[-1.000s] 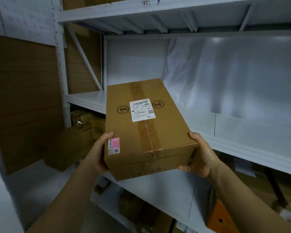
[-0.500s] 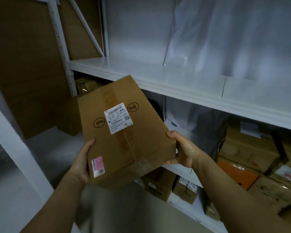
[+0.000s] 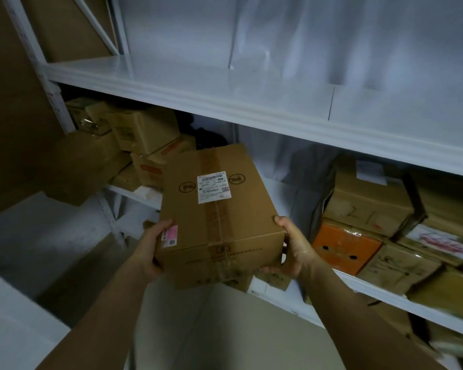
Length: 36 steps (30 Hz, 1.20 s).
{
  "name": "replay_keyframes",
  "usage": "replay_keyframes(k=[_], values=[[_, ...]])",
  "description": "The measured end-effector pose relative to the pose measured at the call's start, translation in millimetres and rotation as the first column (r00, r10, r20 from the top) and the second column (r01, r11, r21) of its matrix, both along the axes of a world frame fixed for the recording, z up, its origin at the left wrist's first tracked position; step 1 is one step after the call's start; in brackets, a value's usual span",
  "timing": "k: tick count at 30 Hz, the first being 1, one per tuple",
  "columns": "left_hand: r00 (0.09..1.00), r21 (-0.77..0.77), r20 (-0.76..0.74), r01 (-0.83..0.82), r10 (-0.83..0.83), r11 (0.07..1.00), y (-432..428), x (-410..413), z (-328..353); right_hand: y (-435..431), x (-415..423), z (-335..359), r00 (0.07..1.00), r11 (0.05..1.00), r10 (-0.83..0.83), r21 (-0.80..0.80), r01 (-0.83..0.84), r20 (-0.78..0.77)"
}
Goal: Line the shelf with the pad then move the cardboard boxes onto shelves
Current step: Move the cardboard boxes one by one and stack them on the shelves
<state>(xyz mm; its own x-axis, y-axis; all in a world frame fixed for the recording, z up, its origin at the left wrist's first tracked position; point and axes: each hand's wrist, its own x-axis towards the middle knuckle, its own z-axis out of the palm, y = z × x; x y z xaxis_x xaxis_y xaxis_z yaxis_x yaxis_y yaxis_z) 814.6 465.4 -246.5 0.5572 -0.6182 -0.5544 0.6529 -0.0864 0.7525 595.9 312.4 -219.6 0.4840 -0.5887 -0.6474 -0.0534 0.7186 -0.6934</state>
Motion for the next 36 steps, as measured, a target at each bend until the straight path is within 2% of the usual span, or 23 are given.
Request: replay_keyframes(k=[4,7,11,14,21,27,29,32,34,36], values=[[1.000,-0.009,0.016,0.025,-0.025,1.000,-28,-6,-8,-8,-5,-15,0.994,0.991,-0.113,0.075,0.112,0.004],[0.993,0.018,-0.055,0.108,-0.107,0.994,-51,-12,-10,-14,-8,-24,0.976,0.966,-0.212,0.163,0.202,0.050],[0.991,0.042,-0.028,0.135,-0.134,0.990,-88,-19,-15,-30,-7,-38,0.943,0.923,-0.328,0.237,0.305,0.064],[0.990,0.058,0.037,0.134,-0.136,0.989,-121,-12,-38,-44,-1,-53,0.920,0.896,-0.390,0.246,0.369,0.039],[0.960,0.140,0.052,0.267,-0.277,0.953,-191,3,-86,-83,11,-115,0.809,0.778,-0.588,0.280,0.562,0.011],[0.905,0.172,0.180,0.356,-0.385,0.918,-243,1,-102,-128,22,-143,0.701,0.700,-0.710,0.181,0.691,0.069],[0.881,0.201,0.237,0.369,-0.410,0.908,-257,0,-112,-138,23,-148,0.739,0.742,-0.670,0.106,0.662,0.073],[0.850,0.266,0.313,0.351,-0.424,0.898,-272,-1,-128,-148,25,-155,0.818,0.816,-0.573,0.052,0.575,-0.062],[0.830,0.282,0.349,0.350,-0.435,0.893,-279,-2,-138,-155,27,-162,0.818,0.819,-0.561,0.057,0.570,-0.125],[0.819,0.291,0.367,0.349,-0.441,0.891,-284,-2,-143,-162,30,-167,0.791,0.794,-0.599,0.040,0.607,-0.123]])
